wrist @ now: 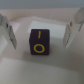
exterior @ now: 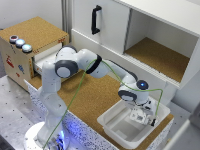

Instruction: Place the purple object inside the right cabinet

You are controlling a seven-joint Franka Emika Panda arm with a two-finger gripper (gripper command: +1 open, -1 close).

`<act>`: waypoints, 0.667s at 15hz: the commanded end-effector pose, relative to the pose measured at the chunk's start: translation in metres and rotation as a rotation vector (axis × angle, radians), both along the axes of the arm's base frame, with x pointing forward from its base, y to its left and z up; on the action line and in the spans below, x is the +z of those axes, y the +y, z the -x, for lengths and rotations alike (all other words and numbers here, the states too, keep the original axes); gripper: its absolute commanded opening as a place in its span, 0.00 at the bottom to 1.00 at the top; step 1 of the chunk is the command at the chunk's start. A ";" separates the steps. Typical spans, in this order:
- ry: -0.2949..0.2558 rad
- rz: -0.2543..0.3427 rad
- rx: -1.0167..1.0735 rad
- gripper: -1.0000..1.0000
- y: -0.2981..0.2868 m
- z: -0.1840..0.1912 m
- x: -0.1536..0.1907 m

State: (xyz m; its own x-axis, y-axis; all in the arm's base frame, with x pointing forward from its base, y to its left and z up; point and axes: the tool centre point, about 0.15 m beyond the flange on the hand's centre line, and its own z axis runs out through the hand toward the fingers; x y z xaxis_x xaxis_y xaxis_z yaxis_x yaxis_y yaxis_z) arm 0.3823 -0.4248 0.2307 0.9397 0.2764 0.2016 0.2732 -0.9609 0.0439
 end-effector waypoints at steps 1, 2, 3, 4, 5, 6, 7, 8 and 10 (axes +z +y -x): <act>0.011 -0.061 0.061 0.00 -0.008 -0.021 -0.019; 0.012 -0.049 0.055 0.00 -0.007 -0.023 -0.020; 0.006 -0.036 0.050 0.00 -0.007 -0.024 -0.021; 0.006 -0.037 0.053 0.00 -0.006 -0.024 -0.020; -0.002 -0.024 0.054 0.00 -0.004 -0.023 -0.017; -0.009 -0.017 0.049 0.00 -0.004 -0.020 -0.014; -0.016 -0.017 0.026 0.00 -0.004 -0.017 -0.009; -0.035 -0.006 0.000 0.00 -0.005 -0.011 0.000; -0.081 0.001 -0.046 0.00 -0.004 0.003 0.025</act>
